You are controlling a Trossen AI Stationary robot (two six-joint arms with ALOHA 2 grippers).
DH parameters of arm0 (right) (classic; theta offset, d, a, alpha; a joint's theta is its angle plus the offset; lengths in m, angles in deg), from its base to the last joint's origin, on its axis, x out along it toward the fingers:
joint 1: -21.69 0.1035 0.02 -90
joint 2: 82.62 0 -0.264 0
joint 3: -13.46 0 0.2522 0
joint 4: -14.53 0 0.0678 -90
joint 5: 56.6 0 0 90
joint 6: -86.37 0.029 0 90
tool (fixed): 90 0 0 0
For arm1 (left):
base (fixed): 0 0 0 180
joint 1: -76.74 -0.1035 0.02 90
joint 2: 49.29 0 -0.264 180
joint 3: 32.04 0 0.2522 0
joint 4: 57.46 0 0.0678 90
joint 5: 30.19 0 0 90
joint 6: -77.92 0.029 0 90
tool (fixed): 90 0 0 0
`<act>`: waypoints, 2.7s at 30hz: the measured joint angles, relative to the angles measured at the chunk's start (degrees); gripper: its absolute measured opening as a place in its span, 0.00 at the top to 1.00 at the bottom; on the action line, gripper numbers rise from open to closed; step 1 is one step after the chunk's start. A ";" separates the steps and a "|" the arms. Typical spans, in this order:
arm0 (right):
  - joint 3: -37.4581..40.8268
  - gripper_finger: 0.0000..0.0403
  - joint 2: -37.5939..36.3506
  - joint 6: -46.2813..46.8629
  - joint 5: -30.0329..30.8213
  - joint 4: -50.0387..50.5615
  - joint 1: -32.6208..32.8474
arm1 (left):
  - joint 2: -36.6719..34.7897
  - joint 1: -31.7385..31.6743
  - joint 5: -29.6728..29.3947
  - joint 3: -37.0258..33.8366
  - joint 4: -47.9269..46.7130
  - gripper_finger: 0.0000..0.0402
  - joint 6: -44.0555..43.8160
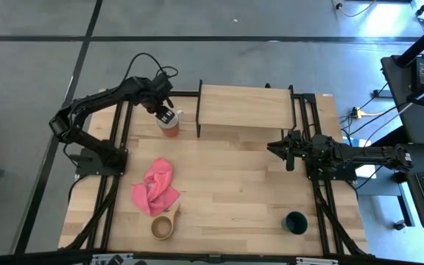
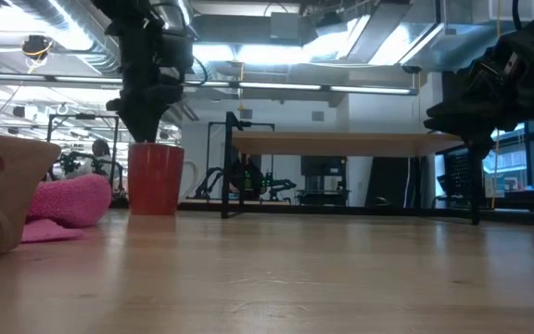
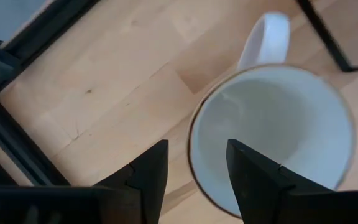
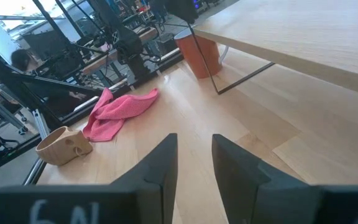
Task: Stack small to large cups/mugs on shelf
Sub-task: Put the orange mug on the shelf
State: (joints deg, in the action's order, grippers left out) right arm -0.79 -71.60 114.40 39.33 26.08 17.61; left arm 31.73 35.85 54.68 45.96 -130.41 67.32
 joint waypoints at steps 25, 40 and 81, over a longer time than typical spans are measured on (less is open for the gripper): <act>0.00 0.75 0.00 0.00 0.00 0.00 0.02 | -1.92 -0.52 -0.28 -5.26 4.92 0.61 -4.87; 0.00 0.75 -0.01 0.01 0.00 0.00 0.00 | -1.86 -0.52 -2.49 -5.26 4.81 0.62 0.01; 0.00 0.75 -0.01 0.00 0.00 0.00 0.00 | -1.95 -1.68 1.56 -5.30 8.68 0.82 31.67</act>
State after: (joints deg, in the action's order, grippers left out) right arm -0.79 -71.61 114.40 39.33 26.08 17.62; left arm 29.78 34.17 56.24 40.66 -121.72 98.99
